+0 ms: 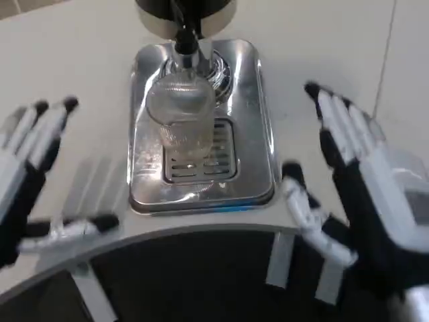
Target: Grasp the cup under the faucet to collect the drink, then remove the cup.
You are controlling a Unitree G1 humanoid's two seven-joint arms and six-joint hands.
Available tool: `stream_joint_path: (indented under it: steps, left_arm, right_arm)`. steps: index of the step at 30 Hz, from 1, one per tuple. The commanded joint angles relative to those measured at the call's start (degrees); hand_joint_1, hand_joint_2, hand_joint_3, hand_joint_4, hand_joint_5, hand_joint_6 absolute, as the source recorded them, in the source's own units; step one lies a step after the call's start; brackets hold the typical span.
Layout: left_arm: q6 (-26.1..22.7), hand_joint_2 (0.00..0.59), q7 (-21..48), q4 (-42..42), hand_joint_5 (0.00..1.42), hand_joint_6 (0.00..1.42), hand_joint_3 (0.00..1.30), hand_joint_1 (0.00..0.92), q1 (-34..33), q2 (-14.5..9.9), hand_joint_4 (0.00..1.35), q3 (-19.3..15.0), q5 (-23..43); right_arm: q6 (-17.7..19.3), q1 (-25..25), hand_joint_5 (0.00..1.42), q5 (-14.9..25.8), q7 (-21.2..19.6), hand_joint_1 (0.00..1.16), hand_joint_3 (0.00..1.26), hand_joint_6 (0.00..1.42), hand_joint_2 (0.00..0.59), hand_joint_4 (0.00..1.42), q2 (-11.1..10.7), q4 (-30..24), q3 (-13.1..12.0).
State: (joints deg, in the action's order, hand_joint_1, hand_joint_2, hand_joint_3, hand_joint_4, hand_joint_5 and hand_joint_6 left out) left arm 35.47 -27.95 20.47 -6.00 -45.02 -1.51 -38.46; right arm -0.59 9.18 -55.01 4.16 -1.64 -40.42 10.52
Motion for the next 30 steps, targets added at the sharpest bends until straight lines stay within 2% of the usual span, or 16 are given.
stream_joint_path:
  steps: [1,2,6,10,12,15,18,24,27,30]
  left_arm:
    - [-5.6,0.038,2.7,-11.3,0.00,0.00,0.00,0.000,10.8,-0.7,0.00,-4.0,-2.3]
    - [-6.5,0.038,3.1,-12.9,0.00,0.00,0.00,0.000,12.7,-0.3,0.00,-4.5,-2.4]
    - [-9.2,0.034,4.3,-17.5,0.00,0.00,0.00,0.002,17.7,1.9,0.00,-5.7,-2.4]
    - [-9.8,0.030,4.9,-19.6,0.00,0.00,0.00,0.003,20.2,3.6,0.00,-6.1,-1.9]
    - [-9.9,0.030,5.4,-20.3,0.00,0.00,0.00,0.004,20.9,4.8,0.00,-6.3,-0.9]
    - [-9.8,0.029,6.2,-21.0,0.00,0.00,0.00,0.004,21.6,5.9,0.00,-6.5,-0.2]
    - [-9.5,0.029,6.5,-21.2,0.00,0.00,0.00,0.005,22.0,6.4,0.00,-6.5,-0.3]
    - [-8.8,0.033,6.5,-20.2,0.00,0.00,0.00,0.005,21.8,6.5,0.00,-6.8,-0.2]
    - [-8.4,0.033,6.3,-19.4,0.00,0.00,0.00,0.005,21.7,6.4,0.00,-7.0,-0.2]
    - [-7.8,0.033,5.9,-18.2,0.00,0.00,0.00,0.005,21.8,6.1,0.00,-7.4,-0.1]
  right_arm:
    - [-3.3,-10.3,0.00,6.4,3.9,0.19,0.00,0.00,0.586,0.00,1.3,2.4,-0.2]
    - [-4.3,-13.1,0.00,8.3,4.9,0.19,0.00,0.00,0.586,0.00,1.7,2.9,-0.5]
    - [-8.6,-19.1,0.00,14.2,7.6,0.19,0.00,0.00,0.586,0.00,3.1,3.5,-0.8]
    - [-13.6,-26.2,0.00,23.0,11.5,0.12,0.00,0.00,0.586,0.00,4.5,4.1,-1.2]
    - [-15.3,-28.6,0.00,26.1,11.9,0.07,0.00,0.00,0.586,0.00,4.6,4.4,-1.8]
    - [-16.8,-33.8,0.00,33.7,11.1,0.03,0.00,0.00,0.586,0.00,5.9,7.0,-4.3]
    - [-16.7,-36.9,0.00,39.1,10.1,0.00,0.00,0.00,0.586,0.00,6.4,9.7,-6.0]
    - [-13.7,-40.5,0.00,46.6,8.0,0.00,0.00,0.00,0.586,0.00,6.1,16.8,-7.9]
    - [-10.5,-41.4,0.00,49.0,7.5,0.00,0.00,0.00,0.586,0.00,5.4,20.5,-7.3]
    - [-8.5,-41.6,0.00,50.5,8.1,0.00,0.00,0.00,0.586,0.00,5.6,22.5,-5.2]
